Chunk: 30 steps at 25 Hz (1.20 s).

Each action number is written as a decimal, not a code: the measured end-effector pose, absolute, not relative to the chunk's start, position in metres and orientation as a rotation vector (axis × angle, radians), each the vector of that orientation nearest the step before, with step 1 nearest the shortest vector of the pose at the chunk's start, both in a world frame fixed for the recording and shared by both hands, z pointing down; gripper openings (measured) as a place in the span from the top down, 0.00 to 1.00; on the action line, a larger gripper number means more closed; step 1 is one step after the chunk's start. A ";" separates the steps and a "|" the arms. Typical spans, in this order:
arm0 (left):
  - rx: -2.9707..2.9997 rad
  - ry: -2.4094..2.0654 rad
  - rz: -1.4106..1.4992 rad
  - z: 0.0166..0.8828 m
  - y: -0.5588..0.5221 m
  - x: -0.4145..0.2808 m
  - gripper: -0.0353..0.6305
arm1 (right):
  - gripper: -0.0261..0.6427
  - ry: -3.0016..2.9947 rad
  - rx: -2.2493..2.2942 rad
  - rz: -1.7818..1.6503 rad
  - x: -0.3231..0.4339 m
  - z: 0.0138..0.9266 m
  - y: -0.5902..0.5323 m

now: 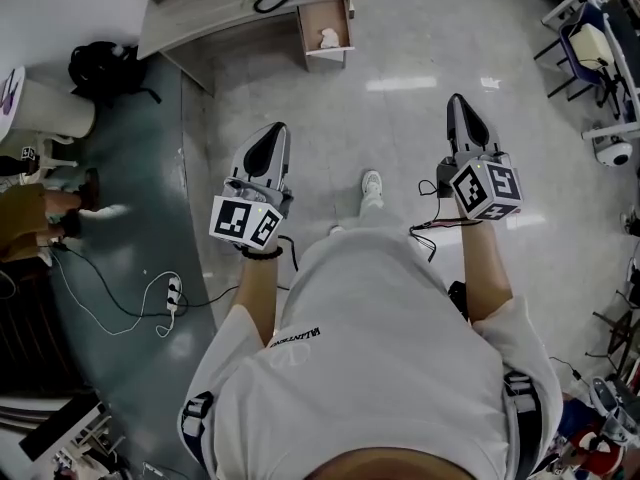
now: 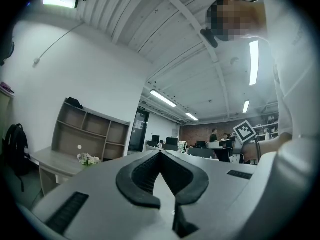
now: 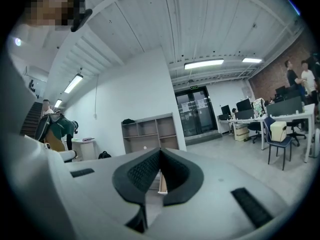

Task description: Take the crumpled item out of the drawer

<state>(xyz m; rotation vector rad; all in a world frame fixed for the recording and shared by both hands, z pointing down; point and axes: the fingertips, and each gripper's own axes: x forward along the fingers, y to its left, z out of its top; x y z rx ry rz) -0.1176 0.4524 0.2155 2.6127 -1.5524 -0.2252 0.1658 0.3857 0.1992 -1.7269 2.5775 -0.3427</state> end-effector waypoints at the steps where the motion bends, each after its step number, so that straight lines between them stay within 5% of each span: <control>1: 2.609 -1.555 -0.222 0.217 0.443 -0.116 0.95 | 0.96 2.586 -1.717 -0.351 0.164 0.202 0.376; 30: 2.477 -1.735 -0.043 0.252 0.202 -0.065 0.95 | 0.96 2.818 -1.485 -0.450 0.196 0.249 0.118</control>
